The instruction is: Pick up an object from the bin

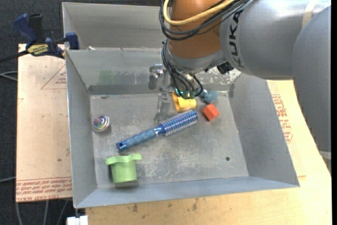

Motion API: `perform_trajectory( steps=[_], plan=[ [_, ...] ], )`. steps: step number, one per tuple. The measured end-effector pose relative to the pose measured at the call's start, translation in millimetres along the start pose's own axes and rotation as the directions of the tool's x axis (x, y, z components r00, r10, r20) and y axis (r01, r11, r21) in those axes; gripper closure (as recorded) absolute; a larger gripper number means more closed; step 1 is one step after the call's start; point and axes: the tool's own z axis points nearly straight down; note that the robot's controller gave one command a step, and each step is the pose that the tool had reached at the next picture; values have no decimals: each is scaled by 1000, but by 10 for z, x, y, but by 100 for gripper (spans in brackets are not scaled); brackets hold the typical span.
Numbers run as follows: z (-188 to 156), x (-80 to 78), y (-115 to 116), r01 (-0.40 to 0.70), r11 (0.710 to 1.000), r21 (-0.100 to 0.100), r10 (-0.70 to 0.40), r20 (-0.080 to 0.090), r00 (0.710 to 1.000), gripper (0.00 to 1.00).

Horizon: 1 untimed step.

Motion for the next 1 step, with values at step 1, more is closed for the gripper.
perform_trajectory(
  steps=[1],
  plan=[
    [1304,1228,39,-154,988,-1,154,6,988,0]
  ],
)
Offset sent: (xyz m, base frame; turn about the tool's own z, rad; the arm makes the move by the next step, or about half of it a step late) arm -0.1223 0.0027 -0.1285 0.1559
